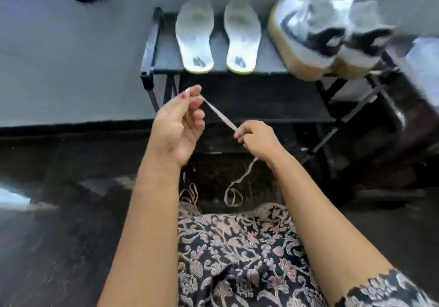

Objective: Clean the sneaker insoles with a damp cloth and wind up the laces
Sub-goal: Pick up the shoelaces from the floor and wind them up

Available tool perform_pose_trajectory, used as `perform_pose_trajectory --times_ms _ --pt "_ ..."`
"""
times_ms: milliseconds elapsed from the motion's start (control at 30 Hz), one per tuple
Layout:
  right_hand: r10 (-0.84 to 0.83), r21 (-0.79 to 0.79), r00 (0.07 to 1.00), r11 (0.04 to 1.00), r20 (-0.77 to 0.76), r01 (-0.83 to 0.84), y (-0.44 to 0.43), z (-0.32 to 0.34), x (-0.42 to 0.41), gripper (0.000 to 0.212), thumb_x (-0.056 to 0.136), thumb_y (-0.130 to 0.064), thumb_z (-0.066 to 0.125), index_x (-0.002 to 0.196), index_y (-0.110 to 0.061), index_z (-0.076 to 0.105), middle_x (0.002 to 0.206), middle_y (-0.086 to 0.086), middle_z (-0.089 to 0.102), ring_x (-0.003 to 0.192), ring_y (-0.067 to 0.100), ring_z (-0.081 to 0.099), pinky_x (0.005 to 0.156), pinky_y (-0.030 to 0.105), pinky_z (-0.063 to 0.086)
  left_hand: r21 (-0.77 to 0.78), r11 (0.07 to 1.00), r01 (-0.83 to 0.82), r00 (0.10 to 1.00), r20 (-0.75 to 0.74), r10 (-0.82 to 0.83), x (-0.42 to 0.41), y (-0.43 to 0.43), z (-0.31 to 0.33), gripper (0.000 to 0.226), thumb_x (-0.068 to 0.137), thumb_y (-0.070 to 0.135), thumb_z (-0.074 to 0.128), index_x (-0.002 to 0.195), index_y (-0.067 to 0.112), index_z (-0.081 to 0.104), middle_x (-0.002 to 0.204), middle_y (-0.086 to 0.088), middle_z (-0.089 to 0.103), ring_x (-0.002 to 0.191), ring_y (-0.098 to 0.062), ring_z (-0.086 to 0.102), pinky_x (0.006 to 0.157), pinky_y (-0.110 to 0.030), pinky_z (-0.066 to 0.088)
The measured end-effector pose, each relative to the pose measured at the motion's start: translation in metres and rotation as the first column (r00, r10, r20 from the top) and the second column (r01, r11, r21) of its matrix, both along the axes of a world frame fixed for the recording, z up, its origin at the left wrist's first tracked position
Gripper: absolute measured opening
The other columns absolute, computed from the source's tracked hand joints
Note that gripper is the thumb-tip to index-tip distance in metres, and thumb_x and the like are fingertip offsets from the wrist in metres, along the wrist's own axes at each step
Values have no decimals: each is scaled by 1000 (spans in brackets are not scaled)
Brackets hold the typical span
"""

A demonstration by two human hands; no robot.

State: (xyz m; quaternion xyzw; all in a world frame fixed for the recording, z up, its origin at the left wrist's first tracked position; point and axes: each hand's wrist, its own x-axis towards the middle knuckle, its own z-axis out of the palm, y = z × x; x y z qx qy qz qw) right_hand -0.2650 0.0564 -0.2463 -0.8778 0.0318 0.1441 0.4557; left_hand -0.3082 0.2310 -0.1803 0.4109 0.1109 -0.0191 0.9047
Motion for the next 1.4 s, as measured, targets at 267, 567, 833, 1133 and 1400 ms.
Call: perform_pose_trajectory --times_ms 267,567,833,1133,1400 --pt "256 494 951 812 176 -310 -6 51 -72 51 92 -2 54 138 -21 43 128 0 59 116 10 59 100 29 47 32 993 118 991 55 -120 -52 -58 15 30 100 6 36 125 2 52 103 -8 69 90 -13 70 72 -21 57" --pt "164 363 936 890 311 -276 -5 57 -37 21 97 -16 50 108 -31 59 102 -9 65 95 0 63 86 23 51 82 958 276 956 83 -282 -22 -61 18 25 99 8 39 108 4 62 87 -7 73 78 -10 72 68 -19 57" --pt "294 168 912 922 285 -349 2 55 -28 25 98 -12 40 83 -4 59 72 -4 61 67 10 57 68 37 50 76 997 -11 986 164 -2 -3 -57 10 25 98 10 43 117 10 59 107 -7 70 103 -16 67 81 -22 55" --pt "411 166 889 880 204 -445 -10 85 -38 30 101 -19 43 76 -11 58 57 -12 47 53 0 42 52 16 37 899 405 -167 964 234 -122 -14 -40 -10 32 98 8 43 125 15 59 108 6 65 103 -5 62 91 -9 44" --pt "134 26 861 985 490 -169 -28 76 -34 25 95 -20 56 71 -27 59 57 -11 53 54 0 47 56 13 37 415 762 497 840 -8 -543 -28 -46 8 30 99 4 34 109 -1 61 70 -4 64 53 -11 61 65 -25 53"
